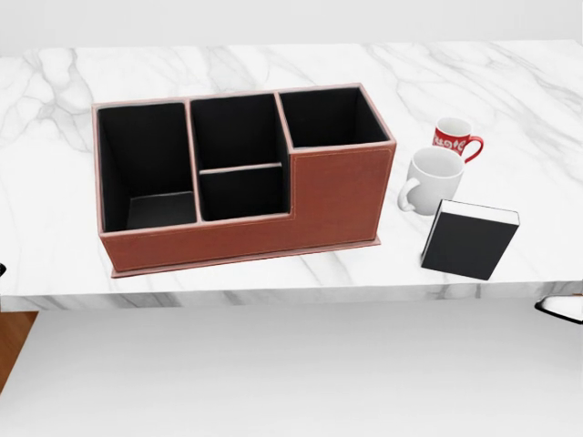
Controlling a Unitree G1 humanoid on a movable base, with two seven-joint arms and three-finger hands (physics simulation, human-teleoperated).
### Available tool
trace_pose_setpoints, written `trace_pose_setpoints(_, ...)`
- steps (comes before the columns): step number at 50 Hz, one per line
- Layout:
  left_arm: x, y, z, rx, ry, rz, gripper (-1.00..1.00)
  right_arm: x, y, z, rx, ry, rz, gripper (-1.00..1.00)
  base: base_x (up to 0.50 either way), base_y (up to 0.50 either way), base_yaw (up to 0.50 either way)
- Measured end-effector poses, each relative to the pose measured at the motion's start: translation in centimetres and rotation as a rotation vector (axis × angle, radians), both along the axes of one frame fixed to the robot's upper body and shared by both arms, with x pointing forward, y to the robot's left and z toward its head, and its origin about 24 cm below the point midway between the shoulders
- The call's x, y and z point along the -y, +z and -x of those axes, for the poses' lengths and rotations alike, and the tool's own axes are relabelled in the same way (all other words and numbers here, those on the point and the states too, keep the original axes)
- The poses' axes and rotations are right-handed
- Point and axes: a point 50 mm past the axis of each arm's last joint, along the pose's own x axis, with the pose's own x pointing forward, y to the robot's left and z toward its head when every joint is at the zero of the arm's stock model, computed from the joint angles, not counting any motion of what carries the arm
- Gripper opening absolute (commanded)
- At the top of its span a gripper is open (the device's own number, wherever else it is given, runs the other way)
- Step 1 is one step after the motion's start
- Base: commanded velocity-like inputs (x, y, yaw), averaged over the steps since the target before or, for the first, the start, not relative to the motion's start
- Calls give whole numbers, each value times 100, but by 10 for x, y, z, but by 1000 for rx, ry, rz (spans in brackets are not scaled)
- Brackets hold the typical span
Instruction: Pick up the book and place it in the right compartment of the caddy.
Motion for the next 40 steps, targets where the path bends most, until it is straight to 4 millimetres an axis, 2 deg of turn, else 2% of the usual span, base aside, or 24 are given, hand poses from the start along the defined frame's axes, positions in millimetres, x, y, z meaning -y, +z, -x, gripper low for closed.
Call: trace_pose_setpoints(40,-5,1,2,11,24,22,100,1,-4,3,-14,28,-7,100,29,0,0)
